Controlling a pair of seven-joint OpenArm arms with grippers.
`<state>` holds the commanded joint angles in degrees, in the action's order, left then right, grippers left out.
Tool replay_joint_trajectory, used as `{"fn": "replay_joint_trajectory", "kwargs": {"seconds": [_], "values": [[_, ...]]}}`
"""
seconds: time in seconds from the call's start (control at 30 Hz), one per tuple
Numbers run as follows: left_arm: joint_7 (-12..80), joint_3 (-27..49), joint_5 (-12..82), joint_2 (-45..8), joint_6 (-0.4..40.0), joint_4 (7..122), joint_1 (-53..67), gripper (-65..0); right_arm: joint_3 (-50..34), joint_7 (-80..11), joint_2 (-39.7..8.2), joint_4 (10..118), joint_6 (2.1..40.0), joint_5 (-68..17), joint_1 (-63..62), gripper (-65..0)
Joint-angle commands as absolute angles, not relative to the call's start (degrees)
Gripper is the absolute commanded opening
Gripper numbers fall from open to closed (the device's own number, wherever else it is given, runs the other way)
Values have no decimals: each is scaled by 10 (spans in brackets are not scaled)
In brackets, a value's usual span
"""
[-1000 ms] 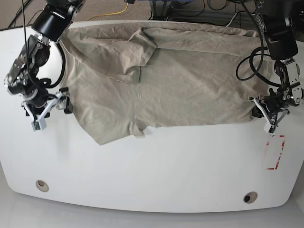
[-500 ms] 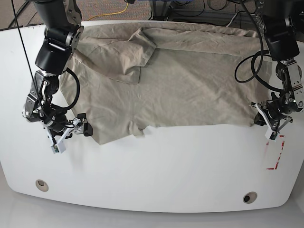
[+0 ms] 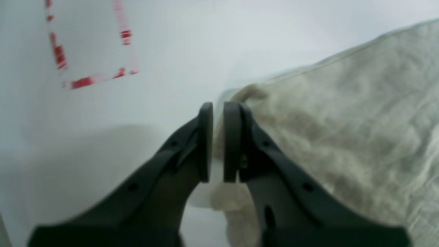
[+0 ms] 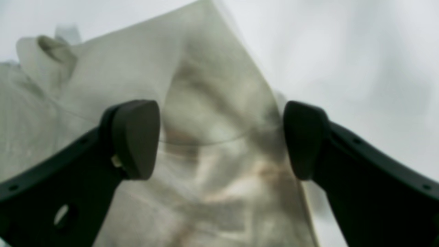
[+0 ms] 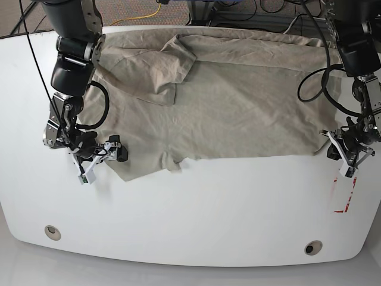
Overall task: Layout the t-shirt on the table in an organized manner, then fold the t-shirt properly
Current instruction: 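Release the right gripper and move it to the other hem corner, then grasp the hem corners of the beige shirt with both grippers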
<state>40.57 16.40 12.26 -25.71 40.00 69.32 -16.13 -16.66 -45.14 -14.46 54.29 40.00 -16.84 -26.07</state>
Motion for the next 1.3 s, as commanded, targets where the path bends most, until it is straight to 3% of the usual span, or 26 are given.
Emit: {"fn": "replay_joint_trajectory", "kwargs": {"seconds": [0.3,0.37,0.53,0.63,0.73,0.97,1.3], "values": [[406,164,123,-258,400,693,-160,-610,-160,-451,-131,544,400,-166,-265,-182],[406,164,123,-258,400,693,-159,-610,-160,-450,-131,544,400,-166,-265,-252],[406,164,123,-258,400,691,-160,-607,-160,-447,-131,544,400,-165,-265,-496],[406,164,123,-261,400,690,-161,-606,-159,-447,-131,544,400,-165,-265,-579],[406,164,123,-269,400,688,-161,-571,-159,-447,-131,544,400,-165,-265,-572],[404,164,123,-274,400,612,-188,-332,-159,-447,-131,544,400,-165,-262,-572],[372,163,124,-278,400,506,-213,-315,-159,-447,-131,544,400,-165,-261,-571]]}}
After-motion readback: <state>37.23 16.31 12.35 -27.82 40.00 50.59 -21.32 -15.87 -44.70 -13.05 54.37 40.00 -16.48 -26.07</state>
